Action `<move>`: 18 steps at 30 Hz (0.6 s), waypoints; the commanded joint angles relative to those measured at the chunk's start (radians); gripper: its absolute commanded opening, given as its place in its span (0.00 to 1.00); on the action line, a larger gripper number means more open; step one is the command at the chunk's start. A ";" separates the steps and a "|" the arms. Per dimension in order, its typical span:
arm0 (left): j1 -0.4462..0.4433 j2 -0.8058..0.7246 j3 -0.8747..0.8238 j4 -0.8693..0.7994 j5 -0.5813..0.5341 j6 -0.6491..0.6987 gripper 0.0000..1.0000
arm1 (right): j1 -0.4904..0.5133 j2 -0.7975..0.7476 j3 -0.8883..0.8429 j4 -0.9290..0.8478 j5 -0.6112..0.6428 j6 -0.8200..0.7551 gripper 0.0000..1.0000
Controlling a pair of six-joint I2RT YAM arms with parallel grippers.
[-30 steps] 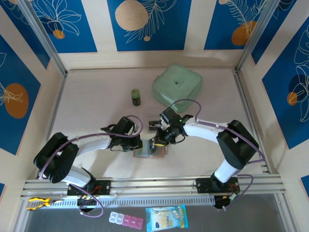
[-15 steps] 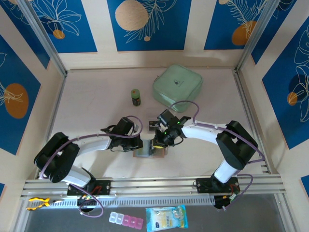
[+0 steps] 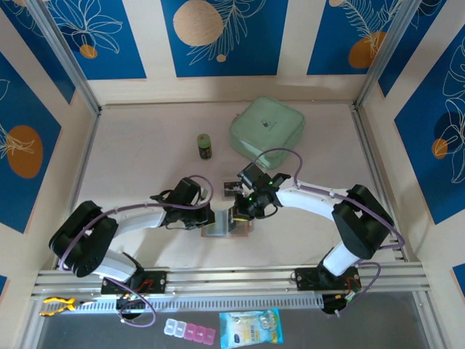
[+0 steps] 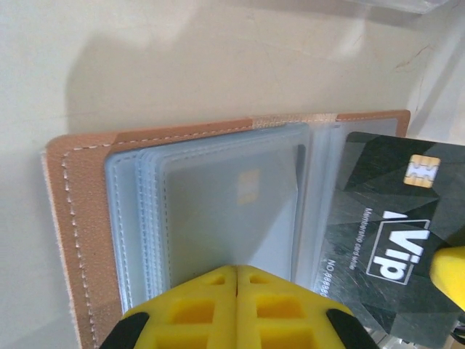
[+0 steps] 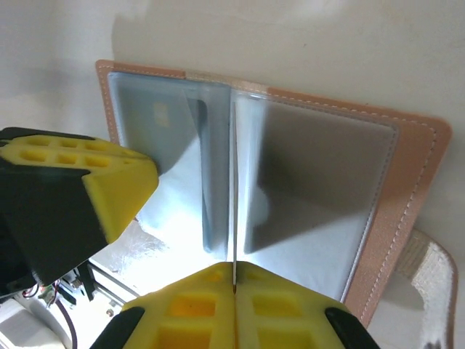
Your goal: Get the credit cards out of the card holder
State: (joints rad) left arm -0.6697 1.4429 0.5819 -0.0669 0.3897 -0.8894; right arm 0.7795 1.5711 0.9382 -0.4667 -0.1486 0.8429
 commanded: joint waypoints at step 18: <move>0.011 -0.072 0.050 -0.079 0.000 0.027 0.04 | -0.029 0.035 0.244 -0.358 0.000 -0.747 0.01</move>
State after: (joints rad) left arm -0.6693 1.4048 0.6041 -0.1036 0.3920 -0.8825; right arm 0.7689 1.5932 1.1488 -0.7147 -0.1352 0.3164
